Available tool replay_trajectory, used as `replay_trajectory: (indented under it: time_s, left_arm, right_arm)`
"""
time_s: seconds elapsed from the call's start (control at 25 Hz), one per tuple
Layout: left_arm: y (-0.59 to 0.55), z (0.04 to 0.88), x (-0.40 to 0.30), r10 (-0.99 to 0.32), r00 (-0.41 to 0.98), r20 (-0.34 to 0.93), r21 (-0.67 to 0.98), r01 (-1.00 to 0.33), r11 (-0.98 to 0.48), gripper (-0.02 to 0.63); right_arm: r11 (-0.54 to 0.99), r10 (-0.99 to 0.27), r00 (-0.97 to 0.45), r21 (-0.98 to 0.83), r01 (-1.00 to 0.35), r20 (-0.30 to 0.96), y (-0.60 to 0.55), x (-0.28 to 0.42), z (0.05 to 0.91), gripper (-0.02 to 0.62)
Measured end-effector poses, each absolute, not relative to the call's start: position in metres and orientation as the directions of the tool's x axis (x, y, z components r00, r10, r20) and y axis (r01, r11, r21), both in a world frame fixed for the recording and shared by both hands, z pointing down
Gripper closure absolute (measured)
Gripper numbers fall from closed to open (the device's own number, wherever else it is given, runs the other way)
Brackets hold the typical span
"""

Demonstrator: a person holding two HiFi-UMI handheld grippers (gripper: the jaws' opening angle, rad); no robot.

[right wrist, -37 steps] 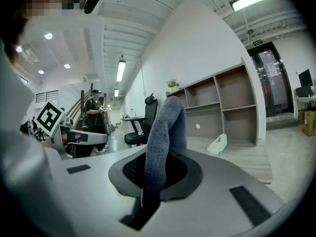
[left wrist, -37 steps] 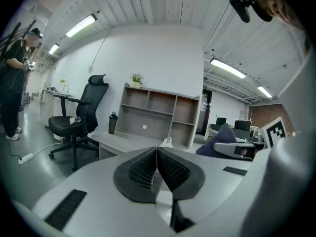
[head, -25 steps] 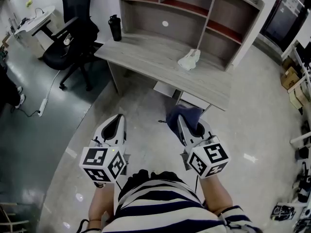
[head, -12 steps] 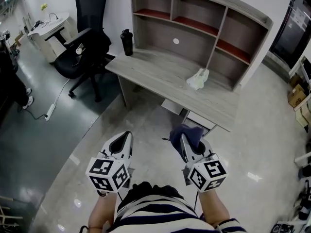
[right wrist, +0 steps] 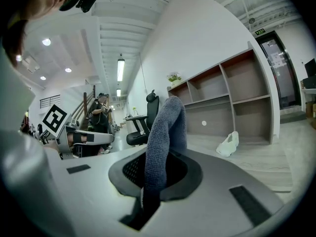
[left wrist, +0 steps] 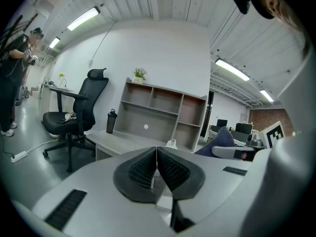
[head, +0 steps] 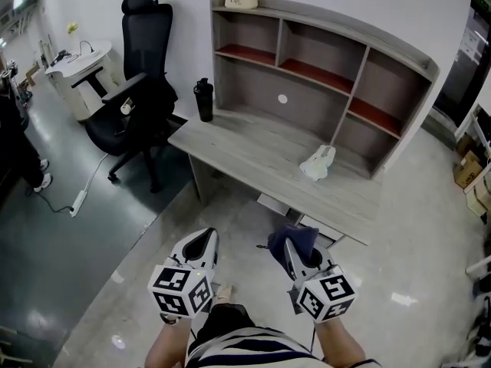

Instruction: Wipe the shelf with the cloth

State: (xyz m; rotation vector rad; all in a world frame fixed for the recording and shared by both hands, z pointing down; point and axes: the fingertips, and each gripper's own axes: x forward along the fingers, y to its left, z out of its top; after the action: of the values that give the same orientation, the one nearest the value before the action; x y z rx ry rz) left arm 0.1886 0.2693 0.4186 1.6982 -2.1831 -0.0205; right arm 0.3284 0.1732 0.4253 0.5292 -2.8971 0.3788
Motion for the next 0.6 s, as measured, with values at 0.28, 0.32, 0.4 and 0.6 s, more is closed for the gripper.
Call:
replay_trajectory:
  time_s: [0.28,0.32,0.4,0.6]
  left_arm:
    - [0.232,0.417,0.132,-0.949,-0.169,0.267,0.261,-0.935,0.24,0.589]
    - [0.227,0.416,0.123,-0.95,-0.163,0.266,0.262,-0.936,0.234,0.589]
    - [0.22,0.415,0.105,-0.952,-0.152,0.267,0.261,-0.939,0.223,0.589]
    - [0.201,0.414,0.063,-0.957,-0.122,0.263,0.262,-0.946,0.193,0.589]
  right_arm:
    - [0.902,-0.336,-0.915,-0.202,-0.381,0.224,0.141,0.269,0.42,0.551]
    - [0.901,-0.34,-0.914,-0.201,-0.384,0.223,0.136,0.259,0.419,0.551]
    - [0.899,-0.347,-0.912,-0.2,-0.391,0.219,0.129,0.24,0.416,0.551]
    - [0.899,-0.352,-0.913,-0.196,-0.391,0.206,0.118,0.193,0.412,0.551]
